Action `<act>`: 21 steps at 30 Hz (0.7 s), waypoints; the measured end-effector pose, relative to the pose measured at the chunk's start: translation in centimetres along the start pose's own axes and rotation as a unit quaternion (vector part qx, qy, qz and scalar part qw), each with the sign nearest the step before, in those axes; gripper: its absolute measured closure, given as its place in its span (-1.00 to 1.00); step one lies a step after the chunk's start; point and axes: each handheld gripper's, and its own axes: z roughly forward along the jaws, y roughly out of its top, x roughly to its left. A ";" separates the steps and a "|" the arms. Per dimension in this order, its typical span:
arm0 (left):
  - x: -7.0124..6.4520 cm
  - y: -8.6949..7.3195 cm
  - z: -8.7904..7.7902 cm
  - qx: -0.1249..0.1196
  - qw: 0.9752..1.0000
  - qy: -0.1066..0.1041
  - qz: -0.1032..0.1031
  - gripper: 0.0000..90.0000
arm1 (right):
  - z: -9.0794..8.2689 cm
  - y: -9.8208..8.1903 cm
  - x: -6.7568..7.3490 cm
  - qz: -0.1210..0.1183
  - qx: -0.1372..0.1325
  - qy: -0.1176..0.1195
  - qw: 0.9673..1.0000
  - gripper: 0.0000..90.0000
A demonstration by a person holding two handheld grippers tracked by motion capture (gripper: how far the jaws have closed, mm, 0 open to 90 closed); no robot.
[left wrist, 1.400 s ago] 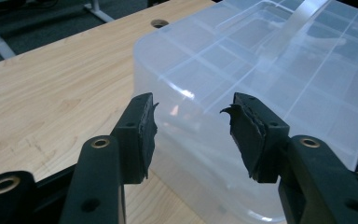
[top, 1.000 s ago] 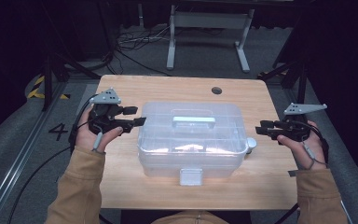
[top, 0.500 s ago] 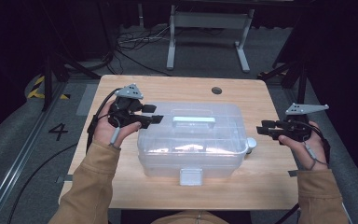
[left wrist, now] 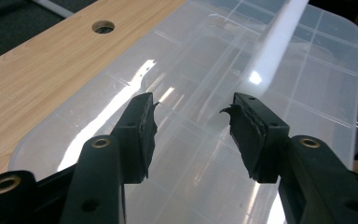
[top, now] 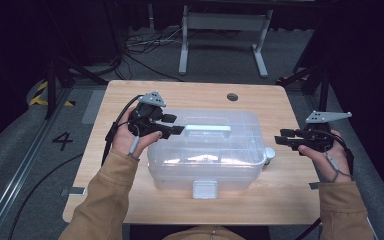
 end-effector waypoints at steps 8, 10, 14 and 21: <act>-0.6 0.3 0.6 0.001 1.000 -0.027 0.016 0.13 | 0.0 0.0 0.1 0.000 0.001 -0.001 1.000 0.29; -0.7 0.4 1.2 0.005 0.999 -0.033 0.018 0.13 | 0.1 0.0 0.2 -0.002 0.001 0.000 1.000 0.28; -0.7 0.6 1.9 0.009 0.999 -0.036 0.018 0.13 | 0.1 0.0 0.2 -0.003 0.002 -0.001 1.000 0.28; -0.7 1.0 3.1 0.019 0.999 -0.044 0.021 0.21 | 0.1 -0.1 0.3 -0.023 0.006 -0.004 1.000 0.29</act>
